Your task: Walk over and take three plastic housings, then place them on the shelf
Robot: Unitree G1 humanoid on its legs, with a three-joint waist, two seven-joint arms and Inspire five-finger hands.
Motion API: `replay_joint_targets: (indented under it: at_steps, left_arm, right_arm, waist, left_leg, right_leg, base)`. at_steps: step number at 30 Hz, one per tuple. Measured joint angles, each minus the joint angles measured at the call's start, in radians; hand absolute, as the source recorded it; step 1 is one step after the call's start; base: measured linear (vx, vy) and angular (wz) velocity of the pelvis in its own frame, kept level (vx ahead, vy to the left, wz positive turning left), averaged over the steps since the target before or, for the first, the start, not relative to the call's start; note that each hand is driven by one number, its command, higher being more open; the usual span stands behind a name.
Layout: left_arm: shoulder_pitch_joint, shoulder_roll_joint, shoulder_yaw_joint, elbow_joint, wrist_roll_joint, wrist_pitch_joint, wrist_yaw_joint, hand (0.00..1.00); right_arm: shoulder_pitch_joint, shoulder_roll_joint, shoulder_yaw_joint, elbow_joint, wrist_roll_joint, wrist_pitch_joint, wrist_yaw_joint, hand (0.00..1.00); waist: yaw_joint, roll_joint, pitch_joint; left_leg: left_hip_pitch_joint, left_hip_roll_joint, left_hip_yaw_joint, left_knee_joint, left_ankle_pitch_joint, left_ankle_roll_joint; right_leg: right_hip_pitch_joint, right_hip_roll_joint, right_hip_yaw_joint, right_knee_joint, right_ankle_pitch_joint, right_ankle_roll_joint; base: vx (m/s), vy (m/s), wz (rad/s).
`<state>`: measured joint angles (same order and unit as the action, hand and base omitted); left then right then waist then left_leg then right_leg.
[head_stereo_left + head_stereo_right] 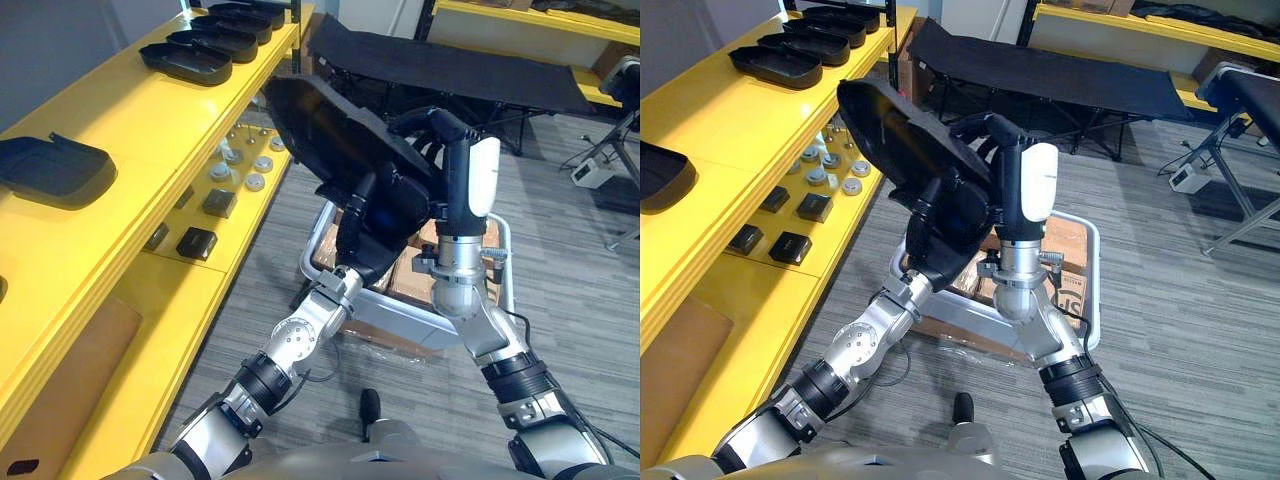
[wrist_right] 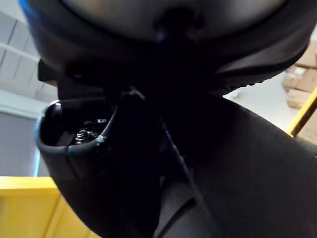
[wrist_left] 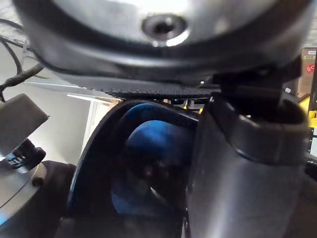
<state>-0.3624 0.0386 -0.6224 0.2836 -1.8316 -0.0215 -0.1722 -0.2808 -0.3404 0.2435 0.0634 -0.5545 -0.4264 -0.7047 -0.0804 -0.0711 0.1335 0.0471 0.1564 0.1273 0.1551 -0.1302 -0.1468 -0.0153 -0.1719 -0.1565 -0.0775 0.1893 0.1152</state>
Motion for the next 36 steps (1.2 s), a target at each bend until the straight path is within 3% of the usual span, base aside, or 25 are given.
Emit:
replay_joint_targets:
  at_steps: [5, 10, 14, 15, 19, 22, 30, 32, 36]
  left_arm:
    - [0.000, 0.005, -0.013, 0.000, 0.056, -0.015, 0.020, 0.00]
    - [0.000, 0.005, -0.051, 0.000, 0.082, -0.117, 0.033, 0.00]
    - [0.002, 0.006, -0.073, 0.000, 0.079, -0.159, 0.030, 0.00]
    - [0.002, 0.006, -0.075, 0.000, 0.078, -0.172, 0.028, 0.00]
    - [0.004, 0.003, -0.081, 0.000, 0.081, -0.203, 0.026, 0.00]
    - [0.015, -0.002, -0.063, 0.000, 0.125, -0.267, 0.042, 0.00]
    - [0.080, -0.035, 0.081, -0.030, 0.350, -0.293, 0.186, 0.00]
    - [0.101, -0.055, 0.135, -0.059, 0.399, -0.310, 0.239, 0.00]
    - [0.106, -0.066, 0.201, -0.079, 0.703, -0.328, 0.445, 0.00]
  right_arm:
    - [0.028, 0.020, 0.015, -0.001, 0.028, -0.003, -0.001, 0.00]
    - [0.044, 0.083, 0.033, -0.002, 0.078, 0.007, -0.008, 0.00]
    - [0.050, 0.097, 0.038, -0.001, 0.098, 0.010, -0.008, 0.00]
    - [0.050, 0.102, 0.040, -0.001, 0.098, 0.011, -0.008, 1.00]
    - [0.065, 0.111, 0.047, -0.001, 0.099, 0.011, -0.008, 1.00]
    - [0.091, 0.114, 0.084, -0.002, 0.114, 0.007, 0.003, 1.00]
    - [0.166, 0.146, 0.158, 0.000, 0.193, 0.031, 0.111, 1.00]
    - [0.188, 0.155, 0.158, -0.001, 0.235, 0.042, 0.119, 1.00]
    - [0.208, 0.198, 0.156, 0.001, 0.306, 0.094, 0.137, 1.00]
  waist:
    - [-0.001, -0.008, -0.005]
    - [-0.004, -0.021, -0.014]
    - [0.003, -0.023, -0.015]
    - [0.002, -0.023, -0.015]
    - [0.002, -0.023, -0.015]
    - [0.002, -0.024, -0.015]
    - [0.022, -0.025, -0.015]
    - [0.024, -0.025, -0.016]
    - [0.025, -0.025, -0.016]
  left_leg:
    - [0.000, 0.000, -0.001, -0.001, 0.000, 0.000]
    - [0.001, 0.000, -0.001, 0.000, 0.000, 0.000]
    - [0.001, 0.000, -0.001, 0.000, 0.000, 0.000]
    - [0.001, 0.000, -0.001, 0.000, 0.000, 0.000]
    - [0.001, 0.000, 0.000, -0.001, 0.000, 0.000]
    - [0.002, 0.001, 0.000, -0.002, 0.000, 0.000]
    - [0.001, 0.001, 0.000, 0.000, -0.001, 0.000]
    - [0.000, 0.001, -0.001, 0.001, -0.001, -0.001]
    - [-0.003, 0.002, -0.003, 0.013, -0.007, 0.000]
  right_leg:
    - [0.000, 0.000, -0.002, 0.000, -0.001, -0.001]
    - [0.000, -0.001, -0.002, 0.000, -0.001, -0.001]
    - [0.000, -0.001, -0.002, 0.000, -0.001, -0.001]
    - [0.000, -0.001, -0.002, 0.000, -0.001, 0.000]
    - [-0.001, -0.001, -0.002, 0.000, -0.002, 0.000]
    - [-0.001, 0.000, -0.002, 0.000, -0.003, 0.001]
    - [-0.001, 0.001, -0.004, 0.000, -0.004, -0.001]
    - [-0.001, 0.001, -0.006, 0.000, -0.006, -0.002]
    - [-0.001, 0.001, -0.007, 0.005, -0.009, -0.007]
  base:
    - [0.00, 0.000, 0.00]
    - [0.00, 0.000, 0.00]
    - [0.00, 0.000, 0.00]
    - [0.00, 0.000, 0.00]
    - [0.00, 0.000, 0.00]
    - [0.00, 0.000, 0.00]
    - [0.00, 0.000, 0.00]
    - [0.00, 0.000, 0.00]
    - [0.00, 0.000, 0.00]
